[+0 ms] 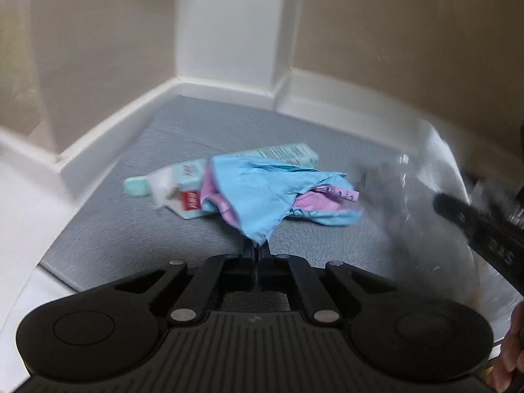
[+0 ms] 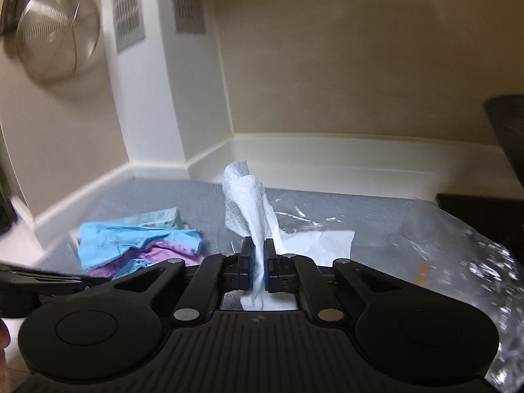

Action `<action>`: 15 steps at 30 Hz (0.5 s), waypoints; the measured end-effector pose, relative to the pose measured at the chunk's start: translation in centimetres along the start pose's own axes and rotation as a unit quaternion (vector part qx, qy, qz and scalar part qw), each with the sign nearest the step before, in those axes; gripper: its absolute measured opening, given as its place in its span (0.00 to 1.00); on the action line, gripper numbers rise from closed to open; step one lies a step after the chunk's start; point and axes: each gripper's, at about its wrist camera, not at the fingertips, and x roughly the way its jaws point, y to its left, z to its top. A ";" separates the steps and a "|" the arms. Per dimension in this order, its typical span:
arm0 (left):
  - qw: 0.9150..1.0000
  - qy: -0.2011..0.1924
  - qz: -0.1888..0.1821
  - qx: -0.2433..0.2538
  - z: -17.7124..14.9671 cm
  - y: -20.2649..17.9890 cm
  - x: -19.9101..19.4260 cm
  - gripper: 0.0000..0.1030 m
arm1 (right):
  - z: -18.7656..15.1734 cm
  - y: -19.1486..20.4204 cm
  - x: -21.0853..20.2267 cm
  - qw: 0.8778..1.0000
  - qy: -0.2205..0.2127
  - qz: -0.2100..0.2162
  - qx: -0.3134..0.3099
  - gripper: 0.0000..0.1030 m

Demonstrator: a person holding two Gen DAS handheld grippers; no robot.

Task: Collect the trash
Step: 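Grasp the blue-pink wrapper with the left tool while the right tool grasps the white tissues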

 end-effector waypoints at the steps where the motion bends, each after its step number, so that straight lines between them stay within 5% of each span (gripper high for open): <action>1: 1.000 -0.009 -0.002 -0.008 -0.1 0.5 -0.9 0.00 | 0.2 0.0 -0.9 1.000 -0.008 0.006 0.004 0.06; 10: 0.998 -0.065 -0.003 -0.020 -3.2 2.0 -10.9 0.00 | -1.0 2.5 -11.0 0.995 -0.053 0.081 -0.013 0.06; 15: 0.996 -0.090 0.001 -0.019 -6.6 2.0 -16.1 0.00 | -2.9 3.2 -15.5 0.992 -0.042 0.120 -0.015 0.06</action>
